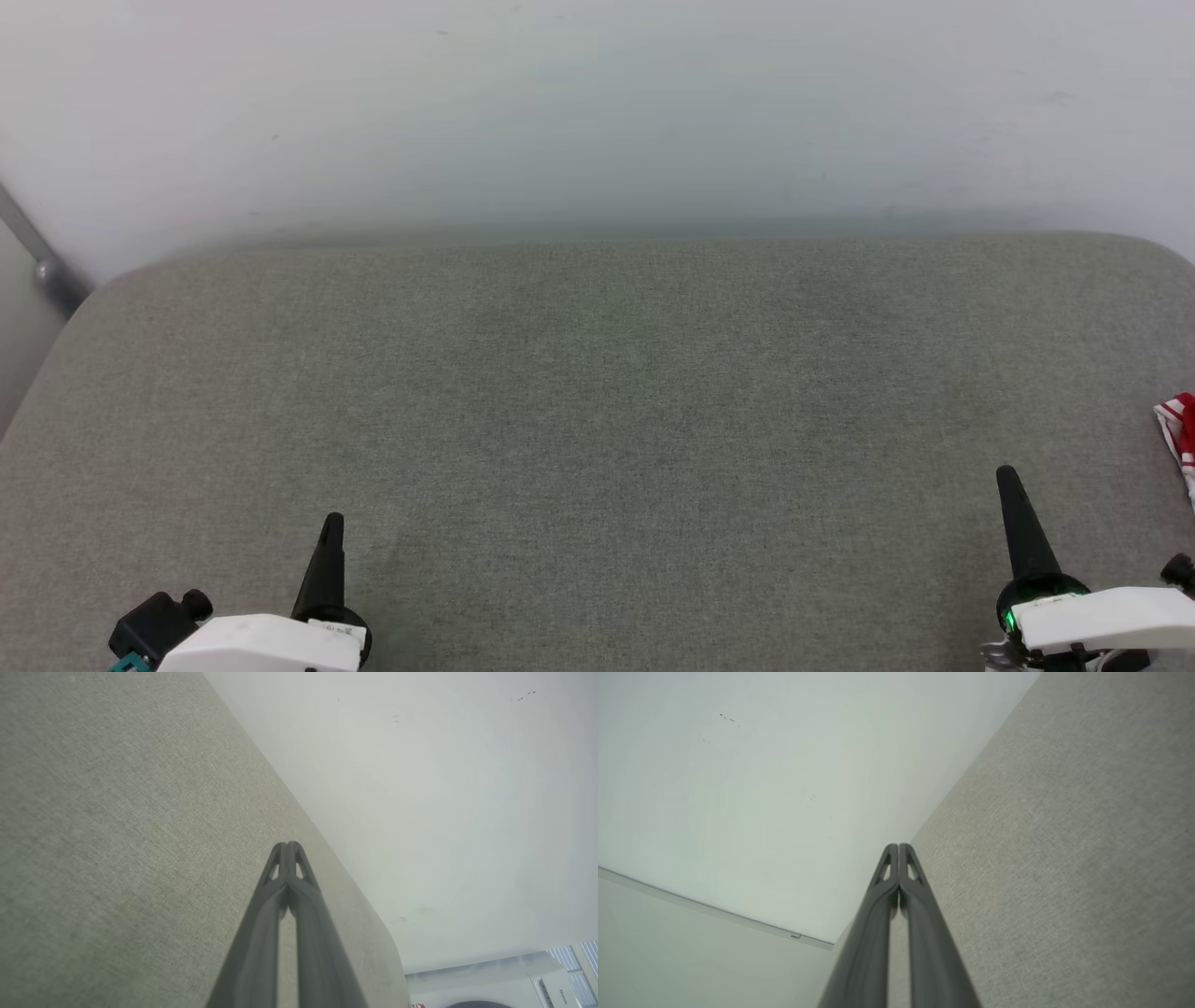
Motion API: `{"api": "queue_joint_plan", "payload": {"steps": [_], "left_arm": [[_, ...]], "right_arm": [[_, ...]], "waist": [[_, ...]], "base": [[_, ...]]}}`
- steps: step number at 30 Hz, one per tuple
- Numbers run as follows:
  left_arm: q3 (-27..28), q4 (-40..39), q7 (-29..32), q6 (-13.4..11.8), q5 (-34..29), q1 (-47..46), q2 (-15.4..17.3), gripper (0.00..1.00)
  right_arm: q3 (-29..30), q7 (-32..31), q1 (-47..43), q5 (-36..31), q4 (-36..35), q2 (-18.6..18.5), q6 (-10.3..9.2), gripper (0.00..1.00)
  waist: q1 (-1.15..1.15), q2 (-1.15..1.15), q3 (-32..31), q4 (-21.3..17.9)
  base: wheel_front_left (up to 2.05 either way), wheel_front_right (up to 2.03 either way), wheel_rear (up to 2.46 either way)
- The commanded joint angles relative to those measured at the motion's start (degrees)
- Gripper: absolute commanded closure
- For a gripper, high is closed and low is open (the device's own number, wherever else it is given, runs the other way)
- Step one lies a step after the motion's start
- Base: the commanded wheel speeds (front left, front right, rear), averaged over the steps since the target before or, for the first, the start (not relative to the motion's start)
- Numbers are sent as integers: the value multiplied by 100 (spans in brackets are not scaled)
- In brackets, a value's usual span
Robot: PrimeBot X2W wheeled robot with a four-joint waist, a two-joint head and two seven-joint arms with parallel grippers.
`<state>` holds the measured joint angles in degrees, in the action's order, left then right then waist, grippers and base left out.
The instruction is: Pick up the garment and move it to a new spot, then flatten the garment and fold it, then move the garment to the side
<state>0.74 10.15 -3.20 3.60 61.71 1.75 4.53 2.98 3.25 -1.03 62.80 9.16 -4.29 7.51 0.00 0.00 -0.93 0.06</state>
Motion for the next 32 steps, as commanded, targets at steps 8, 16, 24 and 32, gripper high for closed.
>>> {"api": "queue_joint_plan", "payload": {"steps": [8, 16, 24, 32], "left_arm": [[82, 33, 140, 101, 595, -258, 18, 100], [131, 103, 265, 165, 1119, -373, 14, 100], [178, 156, 369, 205, 1498, -447, 9, 100], [230, 209, 472, 257, 1905, -529, 2, 100]], "right_arm": [[30, -143, 225, 589, 53, -46, -1, 100], [55, -278, 325, 1091, 133, -41, -1, 100], [73, -377, 412, 1457, 195, -35, -2, 100], [95, -482, 495, 1846, 267, -27, -2, 100]], "waist": [[0, 0, 14, -1], [0, 0, 30, -1], [0, 0, 42, -2], [0, 0, 57, -3]], "base": [[0, 0, 0], [0, 0, 0], [0, 0, 0], [0, 0, 0]]}}
